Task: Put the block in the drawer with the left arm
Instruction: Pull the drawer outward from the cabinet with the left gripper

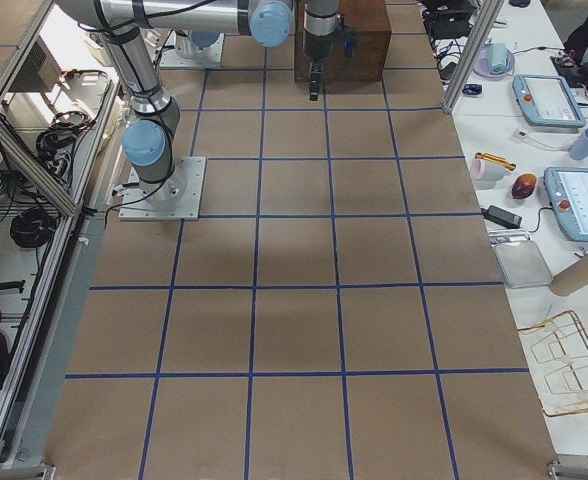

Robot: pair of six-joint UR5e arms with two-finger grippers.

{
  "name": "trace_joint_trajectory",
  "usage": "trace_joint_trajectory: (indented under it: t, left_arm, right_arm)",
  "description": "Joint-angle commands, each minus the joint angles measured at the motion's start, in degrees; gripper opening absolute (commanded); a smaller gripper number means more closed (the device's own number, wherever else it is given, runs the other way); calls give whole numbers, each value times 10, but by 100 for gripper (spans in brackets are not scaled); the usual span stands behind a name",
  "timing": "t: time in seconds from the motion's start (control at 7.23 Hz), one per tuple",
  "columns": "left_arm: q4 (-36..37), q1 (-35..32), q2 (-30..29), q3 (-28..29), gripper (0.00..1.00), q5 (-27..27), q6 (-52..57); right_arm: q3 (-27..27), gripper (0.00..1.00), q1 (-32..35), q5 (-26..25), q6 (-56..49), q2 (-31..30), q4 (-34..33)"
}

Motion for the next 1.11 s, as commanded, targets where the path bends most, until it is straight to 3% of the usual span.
trace_joint_trajectory:
  t: [0.0,0.97]
  left_arm:
    - [0,0,-5,9,100,8,13]
    - [-1,7,-21,30,100,16,31]
  right_arm:
    - [0,100,-1,0,0,0,0]
    - [0,100,0,0,0,0,0]
